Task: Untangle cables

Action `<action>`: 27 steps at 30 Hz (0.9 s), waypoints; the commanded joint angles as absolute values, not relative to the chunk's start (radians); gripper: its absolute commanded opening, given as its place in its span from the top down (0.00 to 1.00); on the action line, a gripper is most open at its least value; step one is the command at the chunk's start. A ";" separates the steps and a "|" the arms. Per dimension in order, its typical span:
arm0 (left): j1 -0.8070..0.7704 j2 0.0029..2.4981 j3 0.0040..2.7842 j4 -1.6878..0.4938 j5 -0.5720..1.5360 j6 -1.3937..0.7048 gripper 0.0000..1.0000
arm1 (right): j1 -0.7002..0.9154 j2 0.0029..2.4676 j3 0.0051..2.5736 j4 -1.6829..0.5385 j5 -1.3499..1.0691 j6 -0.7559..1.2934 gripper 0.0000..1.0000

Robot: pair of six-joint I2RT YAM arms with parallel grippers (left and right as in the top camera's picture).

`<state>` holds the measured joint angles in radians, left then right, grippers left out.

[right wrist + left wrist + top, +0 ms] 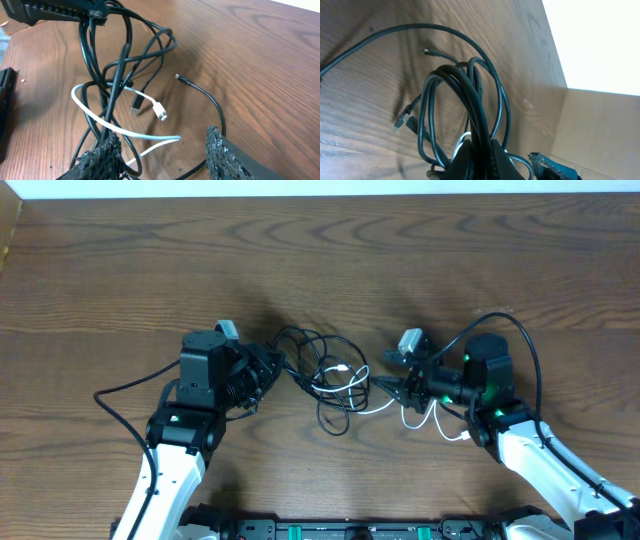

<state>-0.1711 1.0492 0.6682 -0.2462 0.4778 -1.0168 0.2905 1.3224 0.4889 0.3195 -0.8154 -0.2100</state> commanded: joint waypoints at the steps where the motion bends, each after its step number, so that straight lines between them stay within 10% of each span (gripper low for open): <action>1: -0.167 1.038 0.680 -0.242 0.521 -1.058 0.92 | 0.299 1.329 0.494 0.322 -0.830 -0.226 0.48; 27: -0.167 1.038 0.680 -0.234 0.611 -1.159 0.92 | 0.301 1.343 0.494 0.267 -0.598 -0.286 0.43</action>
<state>-0.1711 1.0489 0.6678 -0.2390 0.5716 -1.1336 0.2962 1.3327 0.4889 0.2729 -0.7212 -0.2691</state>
